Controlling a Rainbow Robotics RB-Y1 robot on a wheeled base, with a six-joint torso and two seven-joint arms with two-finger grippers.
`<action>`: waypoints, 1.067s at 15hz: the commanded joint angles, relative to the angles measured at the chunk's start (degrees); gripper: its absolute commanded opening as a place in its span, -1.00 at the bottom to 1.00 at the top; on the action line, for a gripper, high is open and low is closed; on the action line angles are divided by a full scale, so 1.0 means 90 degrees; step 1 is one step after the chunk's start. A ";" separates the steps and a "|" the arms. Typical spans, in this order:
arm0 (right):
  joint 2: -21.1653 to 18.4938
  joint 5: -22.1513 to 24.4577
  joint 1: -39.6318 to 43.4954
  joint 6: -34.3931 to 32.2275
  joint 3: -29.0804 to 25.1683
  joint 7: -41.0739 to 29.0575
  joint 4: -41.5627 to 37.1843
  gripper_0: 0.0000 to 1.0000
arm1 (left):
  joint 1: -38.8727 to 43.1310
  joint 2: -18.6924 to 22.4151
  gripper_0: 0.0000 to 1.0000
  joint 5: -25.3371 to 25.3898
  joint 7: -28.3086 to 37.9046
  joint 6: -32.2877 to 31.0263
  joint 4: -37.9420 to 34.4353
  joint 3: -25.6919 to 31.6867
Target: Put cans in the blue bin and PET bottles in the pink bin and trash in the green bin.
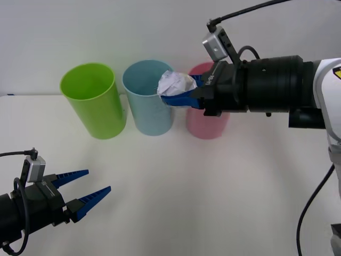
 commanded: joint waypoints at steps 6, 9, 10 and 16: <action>0.0476 0.0696 -0.2171 0.1119 0.1243 -0.0811 0.2120 -1.00 | 0.0000 0.0000 1.00 0.0000 0.0000 0.0000 0.0000 0.0000; 0.0710 0.0764 -0.3001 0.1617 0.1711 -0.0811 0.3283 -1.00 | 0.0000 0.0000 1.00 0.0000 0.0000 0.0000 0.0000 0.0000; 0.0866 0.0881 -0.3255 0.1656 0.1760 -0.0811 0.3644 -1.00 | 0.0000 0.0000 1.00 0.0000 0.0000 0.0000 0.0000 0.0000; 0.1833 0.1457 -0.4583 0.2027 0.1838 -0.0811 0.5753 -1.00 | 0.0000 0.0000 1.00 0.0000 0.0000 0.0000 0.0000 0.0000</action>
